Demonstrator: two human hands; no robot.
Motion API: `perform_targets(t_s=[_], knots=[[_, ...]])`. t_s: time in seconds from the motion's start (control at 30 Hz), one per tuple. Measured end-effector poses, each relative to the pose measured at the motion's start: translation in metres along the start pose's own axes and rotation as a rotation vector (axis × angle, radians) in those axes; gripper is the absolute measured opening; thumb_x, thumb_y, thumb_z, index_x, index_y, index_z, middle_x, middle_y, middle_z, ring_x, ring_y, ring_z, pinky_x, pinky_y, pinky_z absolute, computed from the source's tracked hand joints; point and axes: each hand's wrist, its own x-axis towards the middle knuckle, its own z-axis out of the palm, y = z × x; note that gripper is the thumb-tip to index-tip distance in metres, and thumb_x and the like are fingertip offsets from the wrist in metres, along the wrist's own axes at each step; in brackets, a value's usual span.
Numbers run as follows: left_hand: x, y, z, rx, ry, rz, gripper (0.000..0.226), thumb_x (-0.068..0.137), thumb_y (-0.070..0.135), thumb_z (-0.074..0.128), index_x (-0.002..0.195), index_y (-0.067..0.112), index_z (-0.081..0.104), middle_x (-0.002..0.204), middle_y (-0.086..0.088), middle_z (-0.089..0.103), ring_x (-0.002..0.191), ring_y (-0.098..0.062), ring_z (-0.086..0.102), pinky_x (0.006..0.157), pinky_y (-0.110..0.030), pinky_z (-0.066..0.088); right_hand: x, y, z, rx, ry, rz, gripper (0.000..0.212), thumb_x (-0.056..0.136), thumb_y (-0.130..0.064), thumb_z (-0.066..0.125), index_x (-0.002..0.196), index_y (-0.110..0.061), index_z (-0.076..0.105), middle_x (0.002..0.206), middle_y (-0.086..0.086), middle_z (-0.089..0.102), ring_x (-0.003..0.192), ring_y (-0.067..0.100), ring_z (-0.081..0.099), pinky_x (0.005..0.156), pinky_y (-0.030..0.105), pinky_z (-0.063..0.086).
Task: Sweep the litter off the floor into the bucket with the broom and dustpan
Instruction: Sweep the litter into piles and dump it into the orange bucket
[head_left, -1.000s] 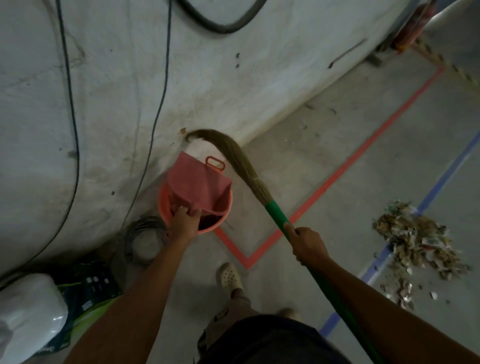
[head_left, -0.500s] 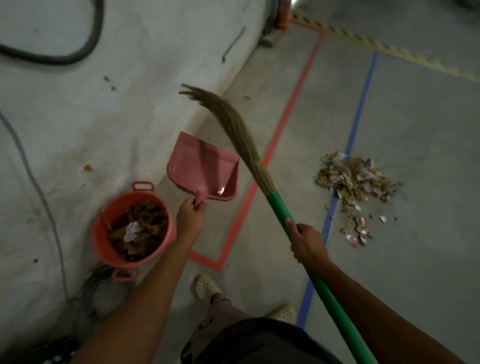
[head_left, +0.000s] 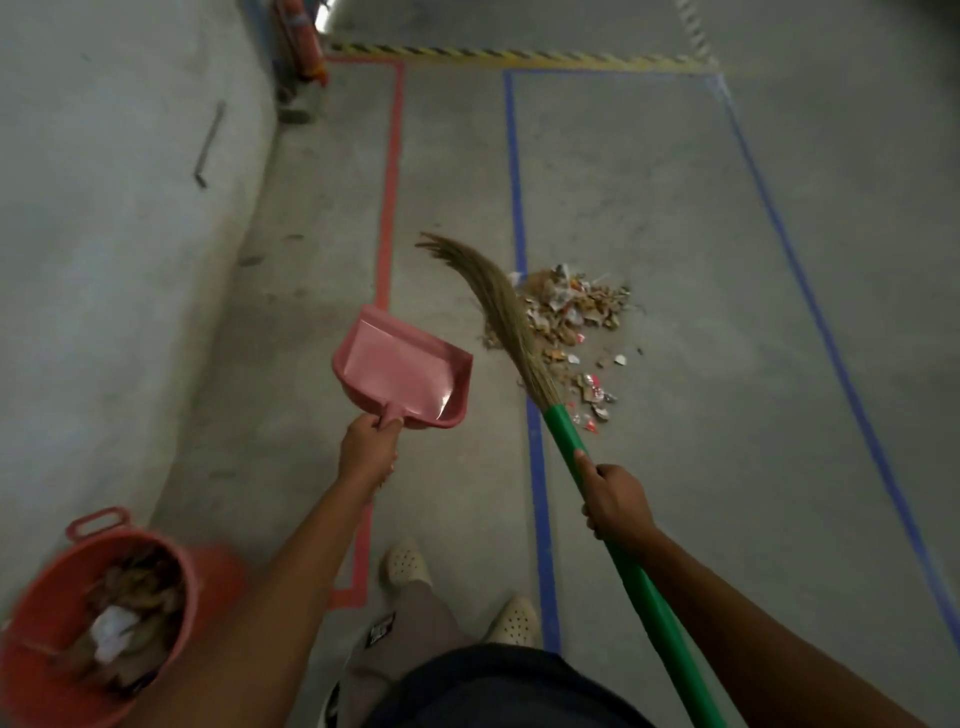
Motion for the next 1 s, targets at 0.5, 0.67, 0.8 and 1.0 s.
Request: perform_targets(t_s=[0.5, 0.67, 0.8, 1.0], knots=[[0.25, 0.108, 0.095, 0.115, -0.169, -0.046, 0.042, 0.099, 0.048, 0.056, 0.078, 0.012, 0.053, 0.054, -0.009, 0.052, 0.035, -0.017, 0.041, 0.039, -0.019, 0.03, 0.209, -0.097, -0.05, 0.116, 0.014, 0.25, 0.052, 0.103, -0.055, 0.041, 0.102, -0.006, 0.06, 0.079, 0.012, 0.065, 0.06, 0.02, 0.06, 0.054, 0.029, 0.052], [0.387, 0.129, 0.13, 0.222, -0.203, -0.064, 0.038, 0.099, 0.041, 0.059, 0.078, 0.01, 0.054, 0.052, -0.009, 0.051, 0.034, -0.018, 0.042, 0.039, -0.02, 0.031, 0.33, -0.164, -0.036, 0.087, -0.018, 0.311, 0.053, 0.103, -0.055, 0.04, 0.099, -0.005, 0.06, 0.077, 0.011, 0.065, 0.058, 0.019, 0.06, 0.055, 0.031, 0.055], [0.482, 0.114, 0.166, 0.35, -0.208, -0.044, 0.036, 0.098, 0.032, 0.061, 0.08, 0.0, 0.057, 0.054, -0.013, 0.055, 0.033, -0.021, 0.045, 0.037, -0.023, 0.033, 0.431, -0.192, -0.004, 0.055, -0.031, 0.293, 0.066, 0.101, -0.059, 0.039, 0.08, -0.004, 0.066, 0.072, 0.017, 0.071, 0.057, 0.027, 0.067, 0.072, 0.044, 0.062], [0.585, 0.041, 0.227, 0.484, -0.293, -0.033, 0.032, 0.1, 0.03, 0.06, 0.087, 0.001, 0.063, 0.052, -0.009, 0.054, 0.029, -0.015, 0.043, 0.036, -0.021, 0.03, 0.58, -0.182, 0.06, -0.067, -0.06, 0.245, 0.066, 0.103, -0.059, 0.034, 0.077, -0.007, 0.064, 0.06, 0.003, 0.06, 0.044, 0.013, 0.055, 0.046, 0.018, 0.039]])
